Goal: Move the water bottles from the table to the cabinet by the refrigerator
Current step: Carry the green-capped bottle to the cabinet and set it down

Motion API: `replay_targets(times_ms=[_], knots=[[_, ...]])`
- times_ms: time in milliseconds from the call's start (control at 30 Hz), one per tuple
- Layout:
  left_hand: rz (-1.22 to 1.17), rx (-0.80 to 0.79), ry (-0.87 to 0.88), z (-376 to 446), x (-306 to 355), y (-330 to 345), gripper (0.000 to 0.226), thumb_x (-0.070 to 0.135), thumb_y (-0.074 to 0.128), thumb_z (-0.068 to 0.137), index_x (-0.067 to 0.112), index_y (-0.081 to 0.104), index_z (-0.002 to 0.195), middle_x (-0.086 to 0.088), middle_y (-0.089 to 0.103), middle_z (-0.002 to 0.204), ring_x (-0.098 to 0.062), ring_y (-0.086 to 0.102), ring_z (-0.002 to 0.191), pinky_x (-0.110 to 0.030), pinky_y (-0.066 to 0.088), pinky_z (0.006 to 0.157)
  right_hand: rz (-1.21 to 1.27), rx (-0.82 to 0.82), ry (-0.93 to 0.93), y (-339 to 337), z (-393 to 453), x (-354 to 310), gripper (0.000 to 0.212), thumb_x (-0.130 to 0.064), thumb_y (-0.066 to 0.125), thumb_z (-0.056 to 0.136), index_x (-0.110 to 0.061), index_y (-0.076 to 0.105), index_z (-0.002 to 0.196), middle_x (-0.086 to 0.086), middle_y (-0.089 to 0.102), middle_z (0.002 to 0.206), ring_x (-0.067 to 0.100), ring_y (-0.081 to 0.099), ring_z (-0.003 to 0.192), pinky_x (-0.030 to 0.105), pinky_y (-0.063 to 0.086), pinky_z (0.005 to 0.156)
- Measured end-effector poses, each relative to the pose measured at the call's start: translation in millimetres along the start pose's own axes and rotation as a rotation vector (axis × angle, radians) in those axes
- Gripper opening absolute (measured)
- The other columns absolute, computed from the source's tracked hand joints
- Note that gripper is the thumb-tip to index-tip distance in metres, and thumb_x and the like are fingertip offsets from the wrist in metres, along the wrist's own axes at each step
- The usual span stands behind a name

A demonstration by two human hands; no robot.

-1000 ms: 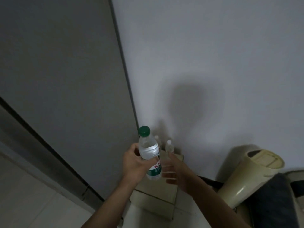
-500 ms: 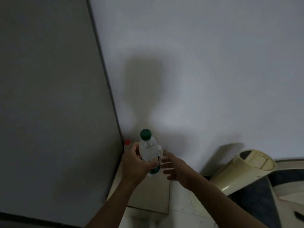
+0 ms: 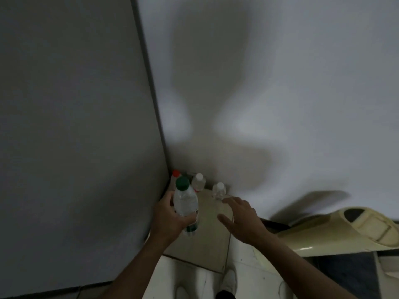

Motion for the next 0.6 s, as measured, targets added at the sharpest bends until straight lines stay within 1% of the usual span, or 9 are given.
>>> replay_targets(times_ms=[67, 167, 267, 333, 433, 500, 600], knots=[[0.004, -0.021, -0.023, 3, -12, 4, 0.056, 0.011, 0.094, 0.057, 0.033, 0.062, 0.096, 0.016, 0.069, 0.090, 0.006, 0.067, 0.079, -0.013, 0.054, 0.062, 0.012, -0.010, 0.015, 6, 8, 6, 0.057, -0.055, 0.052, 0.093, -0.029, 0.040, 0.143, -0.002, 0.041, 0.151, 0.017, 0.038, 0.136, 0.037, 0.036, 0.111], [0.016, -0.019, -0.039, 7, -33, 10, 0.056, 0.014, 0.095, 0.057, 0.024, 0.065, 0.103, 0.014, 0.071, 0.094, 0.004, 0.068, 0.082, -0.014, 0.055, 0.064, 0.003, -0.042, 0.036, 19, 18, 16, 0.057, -0.056, 0.051, 0.093, -0.028, 0.041, 0.142, -0.001, 0.043, 0.149, 0.017, 0.040, 0.134, 0.036, 0.037, 0.110], [0.036, 0.004, -0.045, 12, -55, 18, 0.059, 0.015, 0.096, 0.053, 0.023, 0.064, 0.102, 0.013, 0.070, 0.094, -0.003, 0.069, 0.082, -0.018, 0.057, 0.065, -0.011, -0.063, 0.037, 33, 25, 28, 0.058, -0.056, 0.051, 0.093, -0.027, 0.043, 0.141, -0.001, 0.045, 0.148, 0.017, 0.041, 0.133, 0.035, 0.037, 0.109], [0.035, 0.021, -0.046, 16, -72, 25, 0.058, 0.017, 0.097, 0.052, 0.026, 0.062, 0.097, 0.011, 0.070, 0.092, -0.003, 0.068, 0.080, -0.021, 0.058, 0.065, -0.023, -0.062, 0.033, 45, 31, 37, 0.058, -0.056, 0.051, 0.092, -0.027, 0.043, 0.141, -0.002, 0.046, 0.147, 0.018, 0.041, 0.133, 0.035, 0.038, 0.109], [0.027, 0.040, -0.046, 24, -99, 37, 0.059, 0.024, 0.097, 0.050, 0.036, 0.058, 0.093, 0.015, 0.068, 0.088, 0.002, 0.066, 0.081, -0.013, 0.054, 0.065, -0.042, -0.067, 0.046, 67, 41, 53, 0.058, -0.057, 0.052, 0.092, -0.027, 0.043, 0.141, -0.002, 0.044, 0.148, 0.018, 0.039, 0.135, 0.039, 0.039, 0.109], [0.035, 0.041, -0.052, 29, -120, 46, 0.059, 0.029, 0.097, 0.050, 0.037, 0.058, 0.093, 0.015, 0.068, 0.087, 0.003, 0.066, 0.081, -0.012, 0.052, 0.066, -0.046, -0.081, 0.067, 83, 46, 63, 0.059, -0.056, 0.052, 0.092, -0.027, 0.042, 0.142, -0.002, 0.043, 0.148, 0.018, 0.040, 0.134, 0.039, 0.039, 0.109], [0.069, 0.028, -0.053, 38, -150, 59, 0.061, 0.024, 0.097, 0.051, 0.033, 0.058, 0.098, 0.016, 0.067, 0.089, 0.005, 0.064, 0.082, -0.010, 0.051, 0.066, -0.040, -0.087, 0.078, 109, 56, 76, 0.059, -0.055, 0.052, 0.092, -0.027, 0.042, 0.143, -0.002, 0.042, 0.150, 0.018, 0.038, 0.136, 0.039, 0.038, 0.110]])
Point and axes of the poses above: each hand's wrist, its own z-axis towards the middle knuckle, its own y-axis out of the palm, x = y × z, the point moved 3 cm from there along z, towards the middle knuckle
